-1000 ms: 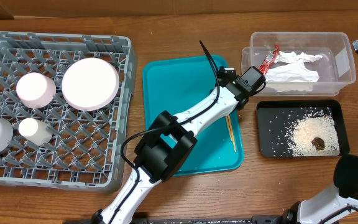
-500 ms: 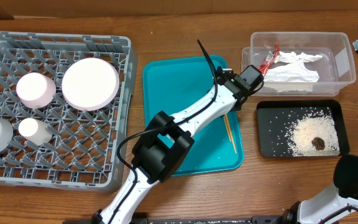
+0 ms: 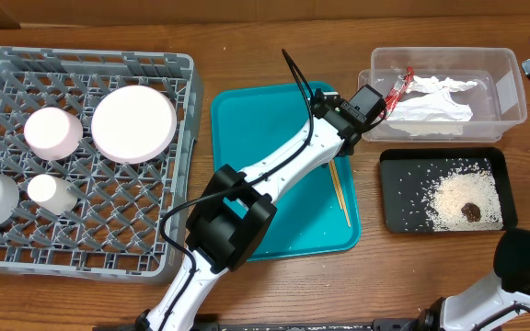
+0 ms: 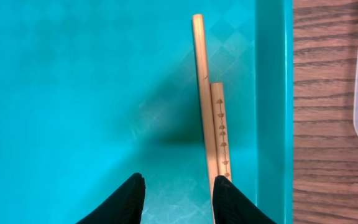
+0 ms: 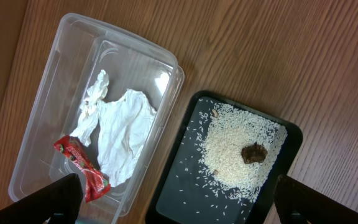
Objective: Sort waste into correct bins and load items into the dishwasher
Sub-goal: 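Close the left gripper on one wooden chopstick and lift it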
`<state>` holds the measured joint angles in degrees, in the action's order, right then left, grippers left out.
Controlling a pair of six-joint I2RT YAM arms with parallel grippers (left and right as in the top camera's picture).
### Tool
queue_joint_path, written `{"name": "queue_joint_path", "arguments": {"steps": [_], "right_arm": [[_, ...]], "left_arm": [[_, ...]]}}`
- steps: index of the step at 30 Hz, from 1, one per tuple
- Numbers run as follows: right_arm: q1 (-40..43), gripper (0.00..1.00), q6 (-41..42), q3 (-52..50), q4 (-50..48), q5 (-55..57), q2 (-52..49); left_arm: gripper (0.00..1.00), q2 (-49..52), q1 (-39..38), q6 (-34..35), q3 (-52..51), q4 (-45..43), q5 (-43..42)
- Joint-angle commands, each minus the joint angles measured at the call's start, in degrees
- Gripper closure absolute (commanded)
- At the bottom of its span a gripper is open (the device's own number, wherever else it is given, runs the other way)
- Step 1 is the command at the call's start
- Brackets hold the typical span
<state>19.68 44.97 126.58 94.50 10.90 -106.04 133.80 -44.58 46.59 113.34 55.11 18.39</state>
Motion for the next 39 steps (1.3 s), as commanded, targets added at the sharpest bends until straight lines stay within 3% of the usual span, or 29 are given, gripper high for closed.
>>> {"name": "queue_joint_path", "arguments": {"steps": [1, 20, 27, 39], "right_arm": [[-0.07, 0.0, -0.04, 1.18, -0.17, 0.42, 0.42], [-0.07, 0.0, -0.04, 1.18, -0.17, 0.44, 0.42], [-0.07, 0.0, -0.02, 1.18, -0.17, 0.42, 0.42], [-0.07, 0.0, -0.02, 1.18, -0.17, 0.44, 0.42]], "left_arm": [[0.63, -1.77, -0.02, 1.42, 0.66, -0.07, -0.24], [0.63, 0.92, -0.11, 3.43, -1.51, -2.25, -1.79], [0.67, 0.92, -0.13, 3.65, -1.62, -1.77, -3.65], [0.63, 0.92, -0.11, 4.09, -6.32, -5.88, -3.23]]}}
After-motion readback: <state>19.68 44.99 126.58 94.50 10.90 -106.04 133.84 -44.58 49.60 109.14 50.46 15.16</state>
